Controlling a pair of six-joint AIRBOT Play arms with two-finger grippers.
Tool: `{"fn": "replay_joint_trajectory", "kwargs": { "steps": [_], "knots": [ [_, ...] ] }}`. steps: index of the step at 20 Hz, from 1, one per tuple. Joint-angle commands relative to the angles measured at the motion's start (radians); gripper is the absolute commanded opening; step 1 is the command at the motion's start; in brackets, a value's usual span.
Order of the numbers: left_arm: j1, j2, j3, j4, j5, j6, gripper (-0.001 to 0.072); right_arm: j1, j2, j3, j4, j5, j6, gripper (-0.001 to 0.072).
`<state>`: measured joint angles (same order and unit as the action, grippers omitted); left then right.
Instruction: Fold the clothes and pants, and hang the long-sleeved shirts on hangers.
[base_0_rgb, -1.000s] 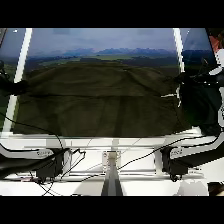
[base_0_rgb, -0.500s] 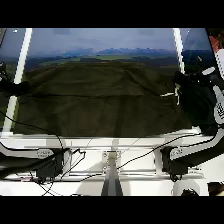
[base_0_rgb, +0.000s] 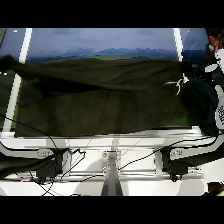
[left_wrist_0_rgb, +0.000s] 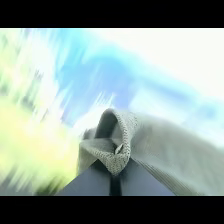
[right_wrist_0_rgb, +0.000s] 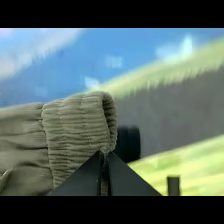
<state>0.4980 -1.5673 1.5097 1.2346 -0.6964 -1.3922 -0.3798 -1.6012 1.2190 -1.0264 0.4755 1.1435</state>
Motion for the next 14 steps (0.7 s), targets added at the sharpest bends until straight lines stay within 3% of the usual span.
{"fn": "replay_joint_trajectory", "kwargs": {
  "steps": [1, 3, 6, 7, 11, 14],
  "knots": [
    [-0.027, 0.007, 0.110, -0.104, 0.066, 0.001, 0.0022, -0.001, 0.045, 0.000, -0.049, -0.067, -0.001, 0.0027],
    [-0.033, 0.008, 0.100, 0.005, -0.025, -0.014, 0.0020, -0.001, 0.046, 0.000, -0.073, -0.038, -0.001, 0.0027],
    [-0.033, 0.002, -0.006, 0.354, -0.208, -0.195, 0.0020, -0.001, 0.046, 0.000, -0.089, -0.020, -0.001, 0.0026],
    [-0.027, 0.002, -0.069, 0.398, -0.232, -0.205, 0.0022, -0.001, 0.045, 0.000, -0.088, -0.024, -0.001, 0.0027],
    [-0.014, -0.025, -0.267, 0.393, -0.220, -0.204, 0.0023, -0.001, 0.042, 0.000, -0.089, -0.038, -0.002, 0.0027],
    [-0.015, -0.071, -0.285, 0.381, -0.220, -0.205, 0.0022, -0.001, 0.042, 0.000, -0.089, -0.074, -0.001, 0.0027]
  ]
}}
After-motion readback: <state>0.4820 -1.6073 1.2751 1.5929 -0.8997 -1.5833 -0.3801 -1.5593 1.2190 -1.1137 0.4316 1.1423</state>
